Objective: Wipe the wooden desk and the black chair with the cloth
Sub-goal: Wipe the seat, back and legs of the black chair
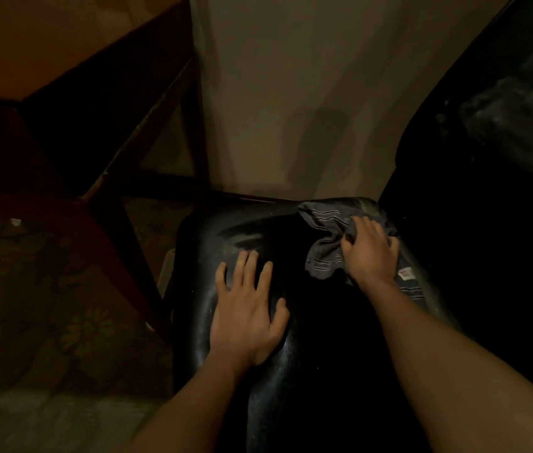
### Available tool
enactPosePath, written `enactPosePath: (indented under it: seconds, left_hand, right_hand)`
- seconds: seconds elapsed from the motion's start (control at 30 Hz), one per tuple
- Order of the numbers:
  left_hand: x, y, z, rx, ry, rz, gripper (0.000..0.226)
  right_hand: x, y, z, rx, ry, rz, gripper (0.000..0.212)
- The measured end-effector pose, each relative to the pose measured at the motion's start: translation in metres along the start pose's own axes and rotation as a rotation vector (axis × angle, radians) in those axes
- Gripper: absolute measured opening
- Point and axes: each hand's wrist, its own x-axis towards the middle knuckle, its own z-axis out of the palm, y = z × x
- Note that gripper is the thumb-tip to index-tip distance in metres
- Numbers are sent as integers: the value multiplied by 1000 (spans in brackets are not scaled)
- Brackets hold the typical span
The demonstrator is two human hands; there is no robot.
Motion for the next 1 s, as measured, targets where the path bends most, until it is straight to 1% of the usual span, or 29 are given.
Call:
enactPosePath:
  seconds: [0.1,0.2,0.37,0.47,0.57,0.7,0.77,0.83,0.9,1.0]
  left_hand:
    - [0,0,-1,2,-15,14,71]
    - [-1,1,-2,-4,-18,22,72]
    - [-1,5,-3,-26,-4,42,70]
    - [-3,5,-4,-26,12,57,60]
    - [-5,3,-2,-55,43,38,49]
    - [-5,3,2,-31,51,21,49]
    - [-5,2,2,-28,55,13,48]
    - [-4,2,2,-22,51,8,47]
    - [-4,3,0,-1,44,3,50]
    - [-5,4,-2,-7,56,-10,54]
  right_hand:
    - [2,-10,-2,-8,-57,12,53]
    - [1,-19,-4,11,-108,-44,54]
    - [-10,-70,2,77,-199,-309,57]
    - [-14,-106,4,130,-271,-483,60]
    - [-11,-125,4,142,-334,-569,59]
    - [-11,-133,2,151,-408,-641,60]
    - [-13,-133,2,169,-403,-659,58]
    - [-15,-126,2,211,-386,-626,54]
    - [-17,-111,4,245,-334,-538,52]
    - [-22,-88,7,225,-246,-405,52]
